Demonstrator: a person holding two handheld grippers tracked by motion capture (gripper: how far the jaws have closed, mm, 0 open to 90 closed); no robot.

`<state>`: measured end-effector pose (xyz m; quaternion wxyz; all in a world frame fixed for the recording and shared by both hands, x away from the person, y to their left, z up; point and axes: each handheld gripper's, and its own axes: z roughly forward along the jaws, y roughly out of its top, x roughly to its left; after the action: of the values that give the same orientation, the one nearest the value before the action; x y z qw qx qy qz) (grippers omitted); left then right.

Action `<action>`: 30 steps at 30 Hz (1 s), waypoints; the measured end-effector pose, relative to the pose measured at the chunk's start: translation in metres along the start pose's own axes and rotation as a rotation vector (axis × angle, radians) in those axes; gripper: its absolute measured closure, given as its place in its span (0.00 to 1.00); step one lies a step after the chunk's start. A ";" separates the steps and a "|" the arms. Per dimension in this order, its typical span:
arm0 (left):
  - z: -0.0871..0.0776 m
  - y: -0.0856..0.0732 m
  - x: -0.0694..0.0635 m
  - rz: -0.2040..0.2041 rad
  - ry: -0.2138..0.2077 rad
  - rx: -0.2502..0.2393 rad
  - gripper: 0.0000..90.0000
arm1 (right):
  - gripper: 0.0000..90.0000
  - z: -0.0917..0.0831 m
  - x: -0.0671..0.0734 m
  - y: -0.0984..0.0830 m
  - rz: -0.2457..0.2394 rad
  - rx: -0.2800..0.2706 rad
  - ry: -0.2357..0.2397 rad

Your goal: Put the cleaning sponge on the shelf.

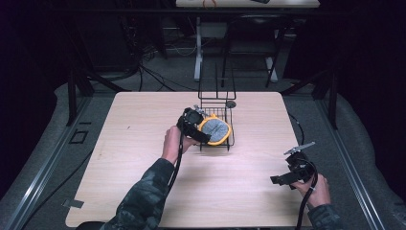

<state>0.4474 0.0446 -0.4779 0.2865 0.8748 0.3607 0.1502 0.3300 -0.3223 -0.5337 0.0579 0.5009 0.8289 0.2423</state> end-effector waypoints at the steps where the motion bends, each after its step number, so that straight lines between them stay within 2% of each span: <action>1: -0.004 -0.003 0.002 -0.003 0.002 0.002 0.17 | 0.03 0.000 0.000 0.000 0.000 0.000 0.000; 8: -0.028 -0.025 0.018 -0.024 0.031 -0.004 0.16 | 0.03 -0.001 0.001 -0.002 0.005 -0.001 -0.011; 13: -0.042 -0.041 0.031 -0.065 0.060 0.002 0.13 | 0.03 -0.002 0.000 -0.003 0.007 0.004 -0.012; 15: -0.046 -0.044 0.033 -0.052 0.077 0.016 0.12 | 0.03 -0.002 0.001 -0.003 0.009 0.001 -0.013; 18: -0.054 -0.054 0.038 -0.057 0.092 0.027 0.12 | 0.03 -0.003 0.000 -0.004 0.011 -0.004 -0.016; 25: -0.071 -0.089 0.052 -0.099 0.120 0.054 0.10 | 0.03 -0.003 0.000 -0.004 0.013 -0.001 -0.018; 30: -0.080 -0.118 0.062 -0.149 0.109 0.065 0.09 | 0.03 -0.003 0.000 -0.005 0.018 0.000 -0.025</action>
<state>0.3884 0.1892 -0.4830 0.2481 0.8449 0.4446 0.1641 0.3253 -0.3251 -0.5336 0.0662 0.5112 0.8236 0.2365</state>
